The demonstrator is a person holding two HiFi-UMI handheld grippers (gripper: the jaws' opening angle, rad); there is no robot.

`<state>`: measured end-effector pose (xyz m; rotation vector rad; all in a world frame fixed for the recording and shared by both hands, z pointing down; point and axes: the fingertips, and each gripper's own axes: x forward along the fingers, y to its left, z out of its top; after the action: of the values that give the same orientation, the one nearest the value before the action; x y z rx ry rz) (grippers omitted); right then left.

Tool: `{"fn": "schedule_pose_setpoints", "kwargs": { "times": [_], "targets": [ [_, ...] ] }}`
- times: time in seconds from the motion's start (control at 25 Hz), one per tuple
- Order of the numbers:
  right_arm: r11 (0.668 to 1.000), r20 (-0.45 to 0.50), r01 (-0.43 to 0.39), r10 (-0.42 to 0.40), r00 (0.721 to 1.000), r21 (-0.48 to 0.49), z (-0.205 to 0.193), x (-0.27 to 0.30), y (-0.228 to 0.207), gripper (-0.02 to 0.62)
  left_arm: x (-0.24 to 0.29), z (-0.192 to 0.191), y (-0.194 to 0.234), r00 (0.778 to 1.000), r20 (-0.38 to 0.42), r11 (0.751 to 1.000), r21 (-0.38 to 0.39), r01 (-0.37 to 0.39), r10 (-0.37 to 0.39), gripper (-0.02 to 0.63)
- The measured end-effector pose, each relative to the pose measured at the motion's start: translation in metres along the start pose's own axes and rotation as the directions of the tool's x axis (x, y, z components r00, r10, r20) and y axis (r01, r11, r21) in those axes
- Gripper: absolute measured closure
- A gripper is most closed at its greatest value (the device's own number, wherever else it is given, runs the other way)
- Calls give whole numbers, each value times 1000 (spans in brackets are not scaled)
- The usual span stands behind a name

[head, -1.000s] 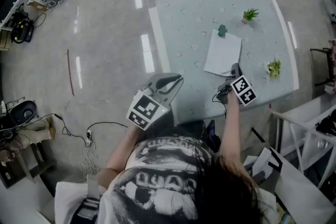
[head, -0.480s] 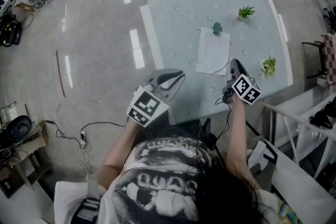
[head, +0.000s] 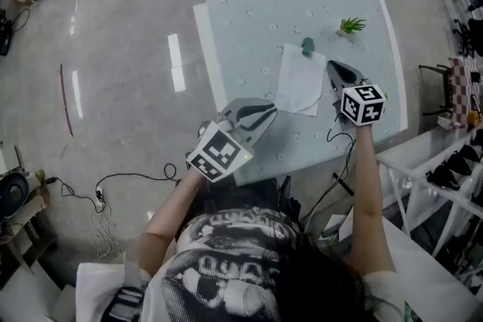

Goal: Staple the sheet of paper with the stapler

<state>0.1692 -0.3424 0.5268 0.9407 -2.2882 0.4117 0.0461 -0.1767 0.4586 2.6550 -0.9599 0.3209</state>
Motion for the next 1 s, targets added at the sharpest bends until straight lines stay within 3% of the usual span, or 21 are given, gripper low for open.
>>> {"fn": "schedule_pose_setpoints", "kwargs": {
  "times": [0.08, 0.2, 0.4, 0.76, 1.0],
  "targets": [
    [990, -77, -71, 62, 995, -123, 5, 19, 5, 591, 4, 0, 3, 1000, 12, 1000, -3, 4, -4, 586],
    [947, -203, -178, 125, 971, -266, 3, 44, 10, 591, 10, 0, 8, 1000, 19, 1000, 0, 10, -10, 586],
    [861, -395, -305, 135, 909, -407, -12, 78, 8, 591, 15, 0, 17, 1000, 17, 1000, 10, 16, -16, 586],
    [778, -596, -454, 129, 792, -435, -23, 102, 11, 591, 16, -11, 31, 1000, 2, 1000, -13, 4, -4, 586],
    [759, -664, -508, 136, 735, -406, -22, 97, 11, 591, 14, -12, 40, 1000, -6, 1000, -18, 1, -1, 586]
  ]
}}
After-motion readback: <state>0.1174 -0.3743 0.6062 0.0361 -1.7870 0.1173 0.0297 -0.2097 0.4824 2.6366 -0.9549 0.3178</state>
